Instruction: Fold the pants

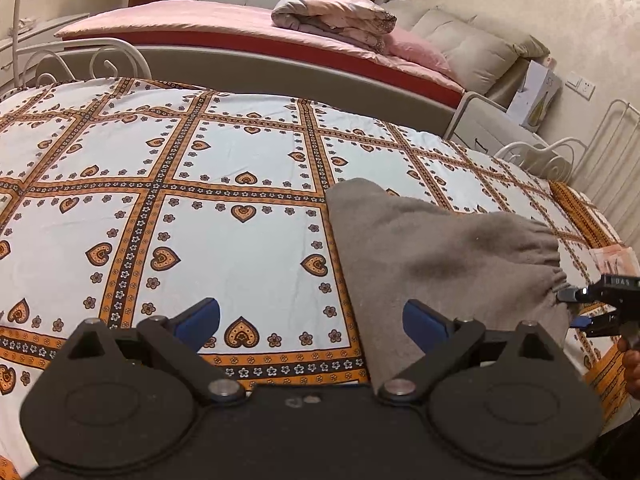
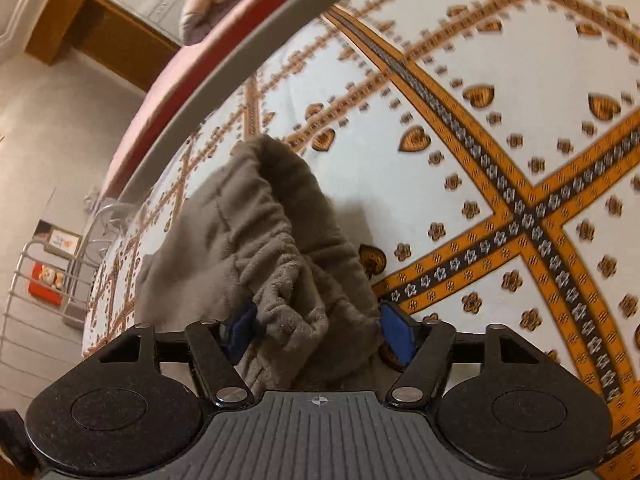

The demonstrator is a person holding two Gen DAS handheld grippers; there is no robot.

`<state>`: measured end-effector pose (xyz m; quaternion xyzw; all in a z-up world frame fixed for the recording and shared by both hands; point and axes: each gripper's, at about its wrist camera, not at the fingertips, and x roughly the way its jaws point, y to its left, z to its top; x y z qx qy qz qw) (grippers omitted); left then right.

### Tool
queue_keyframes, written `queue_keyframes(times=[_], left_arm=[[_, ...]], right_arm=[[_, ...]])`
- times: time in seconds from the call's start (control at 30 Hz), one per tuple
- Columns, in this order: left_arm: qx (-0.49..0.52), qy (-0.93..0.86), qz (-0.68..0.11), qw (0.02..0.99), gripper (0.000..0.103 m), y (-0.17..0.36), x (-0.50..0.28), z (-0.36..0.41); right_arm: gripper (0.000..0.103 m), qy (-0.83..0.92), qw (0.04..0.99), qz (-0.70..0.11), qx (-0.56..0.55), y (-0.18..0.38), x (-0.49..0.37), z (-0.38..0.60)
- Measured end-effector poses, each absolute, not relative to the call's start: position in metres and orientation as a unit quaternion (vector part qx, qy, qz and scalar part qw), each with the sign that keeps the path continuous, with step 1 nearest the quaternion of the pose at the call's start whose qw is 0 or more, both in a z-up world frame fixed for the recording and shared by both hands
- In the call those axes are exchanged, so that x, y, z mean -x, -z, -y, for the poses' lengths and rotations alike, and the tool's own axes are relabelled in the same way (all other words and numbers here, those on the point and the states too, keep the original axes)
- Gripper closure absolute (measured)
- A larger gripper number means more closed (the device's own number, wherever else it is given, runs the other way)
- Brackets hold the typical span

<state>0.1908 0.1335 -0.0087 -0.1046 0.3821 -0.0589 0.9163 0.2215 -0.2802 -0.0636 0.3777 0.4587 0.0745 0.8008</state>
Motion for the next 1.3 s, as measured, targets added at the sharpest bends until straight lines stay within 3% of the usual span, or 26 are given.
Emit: queue_keyframes(times=[0.27, 0.57, 0.63, 0.67, 0.87, 0.9, 0.93, 0.97, 1.1, 1.17, 1.2, 1.3], left_arm=[[0.119, 0.048, -0.379, 0.916, 0.011, 0.008, -0.186, -0.147], [0.099, 0.054, -0.387, 0.915, 0.011, 0.010, -0.190, -0.136], [0.088, 0.055, -0.390, 0.915, 0.011, 0.011, -0.190, -0.132], [0.082, 0.056, -0.392, 0.915, 0.011, 0.012, -0.190, -0.130], [0.067, 0.056, -0.395, 0.915, 0.011, 0.012, -0.188, -0.129], [0.067, 0.055, -0.395, 0.915, 0.011, 0.012, -0.188, -0.130], [0.069, 0.055, -0.394, 0.915, 0.011, 0.012, -0.187, -0.131], [0.069, 0.055, -0.394, 0.915, 0.011, 0.011, -0.187, -0.132], [0.066, 0.055, -0.397, 0.914, 0.011, 0.013, -0.188, -0.132], [0.063, 0.054, -0.400, 0.913, 0.011, 0.014, -0.189, -0.132], [0.062, 0.053, -0.402, 0.912, 0.011, 0.015, -0.189, -0.132], [0.063, 0.053, -0.405, 0.911, 0.011, 0.017, -0.192, -0.131]], right_arm=[[0.024, -0.062, 0.798, -0.477, -0.363, 0.065, -0.219, 0.278], [0.024, -0.096, 0.787, -0.450, -0.412, 0.065, -0.216, 0.278], [0.030, -0.101, 0.802, -0.450, -0.379, 0.060, -0.219, 0.270], [0.042, -0.099, 0.811, -0.454, -0.356, 0.058, -0.221, 0.264], [0.046, -0.093, 0.837, -0.454, -0.292, 0.055, -0.224, 0.244], [0.058, -0.092, 0.837, -0.455, -0.289, 0.055, -0.225, 0.242], [0.062, -0.099, 0.839, -0.448, -0.292, 0.052, -0.224, 0.240], [0.074, -0.116, 0.838, -0.431, -0.314, 0.046, -0.222, 0.241], [0.075, -0.255, 0.779, -0.255, -0.514, 0.022, -0.204, 0.259], [0.075, -0.261, 0.768, -0.231, -0.537, 0.023, -0.204, 0.262], [0.075, -0.225, 0.784, -0.263, -0.516, 0.030, -0.208, 0.261], [0.075, -0.079, 0.782, -0.460, -0.413, 0.079, -0.228, 0.252]])
